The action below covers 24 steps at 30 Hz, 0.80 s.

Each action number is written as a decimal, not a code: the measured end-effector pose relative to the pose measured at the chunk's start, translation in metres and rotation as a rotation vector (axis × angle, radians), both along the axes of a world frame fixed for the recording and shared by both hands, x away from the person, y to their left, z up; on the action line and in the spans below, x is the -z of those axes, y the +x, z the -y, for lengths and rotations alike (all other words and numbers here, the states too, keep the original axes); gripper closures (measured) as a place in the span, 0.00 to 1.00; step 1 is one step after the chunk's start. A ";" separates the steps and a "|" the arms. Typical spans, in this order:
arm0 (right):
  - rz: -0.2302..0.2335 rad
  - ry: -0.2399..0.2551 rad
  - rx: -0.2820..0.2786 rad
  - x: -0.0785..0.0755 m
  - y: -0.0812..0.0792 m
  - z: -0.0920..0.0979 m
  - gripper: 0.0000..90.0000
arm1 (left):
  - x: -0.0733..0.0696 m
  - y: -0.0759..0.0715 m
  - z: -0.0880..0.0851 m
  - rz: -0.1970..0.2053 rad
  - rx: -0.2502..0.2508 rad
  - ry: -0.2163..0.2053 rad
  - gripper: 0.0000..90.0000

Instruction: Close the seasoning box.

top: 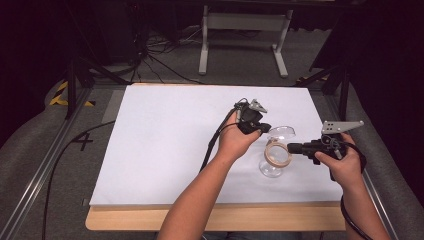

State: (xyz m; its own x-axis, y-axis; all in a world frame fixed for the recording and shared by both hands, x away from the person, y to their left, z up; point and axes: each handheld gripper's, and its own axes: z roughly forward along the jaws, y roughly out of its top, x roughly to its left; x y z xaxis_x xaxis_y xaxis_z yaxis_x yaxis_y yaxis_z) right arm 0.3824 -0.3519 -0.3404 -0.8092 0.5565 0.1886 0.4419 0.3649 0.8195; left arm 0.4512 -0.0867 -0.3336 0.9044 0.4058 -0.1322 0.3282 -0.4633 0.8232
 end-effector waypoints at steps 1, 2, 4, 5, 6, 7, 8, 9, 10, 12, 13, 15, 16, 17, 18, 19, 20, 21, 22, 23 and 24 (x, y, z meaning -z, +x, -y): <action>-0.003 -0.003 -0.002 0.000 0.000 0.000 0.98 | 0.000 -0.001 0.000 0.004 -0.004 -0.004 0.99; -0.004 -0.008 -0.005 0.000 0.000 0.000 0.98 | -0.001 -0.002 0.000 0.005 -0.002 -0.001 0.99; -0.009 -0.015 -0.010 -0.001 -0.001 0.000 0.99 | -0.002 -0.003 -0.001 0.005 0.002 0.003 0.98; -0.011 -0.021 -0.014 -0.002 -0.002 -0.001 0.99 | -0.002 -0.003 -0.002 0.007 0.003 0.003 0.98; -0.013 -0.025 -0.018 -0.002 -0.002 -0.001 0.99 | -0.002 -0.004 -0.003 0.009 0.000 0.002 0.98; -0.014 -0.027 -0.020 -0.003 -0.003 -0.001 0.99 | -0.003 -0.005 -0.004 0.014 0.000 0.009 0.98; -0.013 -0.031 -0.022 -0.004 -0.003 -0.001 1.00 | -0.003 -0.006 -0.005 0.012 -0.004 0.013 0.97; -0.014 -0.035 -0.022 -0.005 -0.004 -0.001 1.00 | -0.004 -0.007 -0.007 0.019 -0.008 0.017 0.97; -0.016 -0.044 -0.021 -0.006 -0.005 -0.002 1.00 | -0.004 -0.009 -0.009 0.019 -0.016 0.025 0.98; -0.027 -0.068 -0.007 -0.007 -0.006 -0.002 1.00 | -0.004 -0.012 -0.014 0.017 -0.026 0.026 0.98; -0.035 -0.078 -0.004 -0.007 -0.006 -0.002 1.00 | -0.004 -0.015 -0.017 0.015 -0.025 0.029 0.98; -0.046 -0.089 -0.004 -0.007 -0.007 -0.002 1.00 | -0.004 -0.019 -0.021 0.008 -0.018 0.040 0.97; -0.051 -0.091 -0.006 -0.007 -0.007 -0.001 1.00 | -0.004 -0.021 -0.024 0.005 -0.014 0.041 0.96; -0.056 -0.095 -0.007 -0.008 -0.007 -0.001 1.00 | -0.004 -0.023 -0.026 0.001 -0.012 0.039 0.96; -0.059 -0.098 -0.008 -0.008 -0.007 -0.001 1.00 | -0.004 -0.026 -0.029 -0.009 -0.007 0.039 0.96; -0.062 -0.104 -0.010 -0.008 -0.007 -0.001 1.00 | -0.004 -0.028 -0.032 -0.012 -0.007 0.034 0.96; -0.068 -0.110 -0.011 -0.008 -0.007 -0.001 1.00 | -0.004 -0.029 -0.034 -0.010 -0.005 0.034 0.95; -0.070 -0.114 -0.011 -0.007 -0.007 -0.001 1.00 | -0.004 -0.031 -0.037 -0.015 -0.007 0.032 0.95; -0.075 -0.116 -0.012 -0.007 -0.007 -0.002 1.00 | -0.003 -0.033 -0.039 -0.014 -0.008 0.031 0.95; -0.079 -0.122 -0.015 -0.007 -0.007 -0.002 1.00 | -0.002 -0.035 -0.042 -0.017 -0.010 0.033 0.95; -0.083 -0.126 -0.018 -0.007 -0.008 -0.003 1.00 | -0.002 -0.036 -0.043 -0.018 -0.011 0.039 0.95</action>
State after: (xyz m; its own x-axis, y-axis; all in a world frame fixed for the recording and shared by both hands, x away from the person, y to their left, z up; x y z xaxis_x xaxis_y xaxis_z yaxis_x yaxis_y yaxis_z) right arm 0.3748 -0.3494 -0.3335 -0.8037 0.5656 0.1849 0.4988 0.4708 0.7277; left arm 0.4151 -0.0434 -0.3318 0.8974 0.4209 -0.1324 0.3482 -0.4911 0.7985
